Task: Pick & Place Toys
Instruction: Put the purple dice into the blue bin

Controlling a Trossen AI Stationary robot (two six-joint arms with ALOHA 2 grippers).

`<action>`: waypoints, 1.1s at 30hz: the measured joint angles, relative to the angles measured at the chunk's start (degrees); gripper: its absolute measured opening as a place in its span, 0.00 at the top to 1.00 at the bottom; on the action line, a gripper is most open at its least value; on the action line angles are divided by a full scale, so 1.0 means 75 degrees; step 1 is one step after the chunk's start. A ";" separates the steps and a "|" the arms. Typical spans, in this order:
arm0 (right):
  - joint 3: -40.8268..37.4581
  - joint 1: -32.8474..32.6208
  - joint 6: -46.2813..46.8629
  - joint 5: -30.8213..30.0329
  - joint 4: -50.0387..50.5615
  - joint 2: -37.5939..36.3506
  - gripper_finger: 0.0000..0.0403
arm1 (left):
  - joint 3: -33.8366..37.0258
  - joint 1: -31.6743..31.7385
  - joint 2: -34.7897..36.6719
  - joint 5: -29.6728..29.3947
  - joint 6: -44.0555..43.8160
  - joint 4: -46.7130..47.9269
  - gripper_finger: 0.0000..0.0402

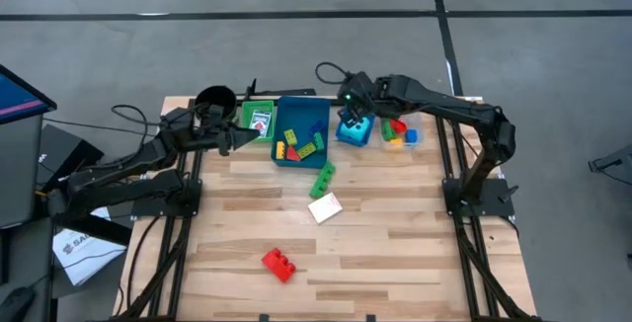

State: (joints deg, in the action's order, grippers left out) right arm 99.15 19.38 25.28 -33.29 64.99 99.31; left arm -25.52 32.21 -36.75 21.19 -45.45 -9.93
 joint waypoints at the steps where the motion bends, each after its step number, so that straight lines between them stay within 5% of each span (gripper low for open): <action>1: 0.0000 0.0045 0.0125 -0.0010 0.0000 0.0000 0.68 | 0.0000 0.0000 -0.0050 0.0000 0.0000 0.0017 0.73; 10: 0.0000 0.0206 0.0897 0.0036 0.0003 0.0000 0.83 | 0.0000 0.0000 -0.0280 -0.0001 0.0023 0.0011 0.73; 23: 0.0000 0.0052 0.1636 0.0054 0.1253 0.0038 0.83 | 0.0000 0.0000 -0.0280 -0.0100 0.0306 0.0008 0.73; 28: 0.0000 0.0581 0.1996 0.0409 0.2055 0.0038 0.72 | 0.0000 0.0000 -0.0280 -0.0099 0.0674 0.0008 0.73; 33: 0.0000 0.1249 0.1784 0.1143 0.2347 0.0038 0.45 | 0.0000 0.0000 -0.0280 -0.0096 0.0688 0.0008 0.73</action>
State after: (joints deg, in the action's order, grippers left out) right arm 99.15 28.75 38.66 -24.72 82.59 99.59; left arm -25.52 32.21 -38.85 20.47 -40.29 -9.87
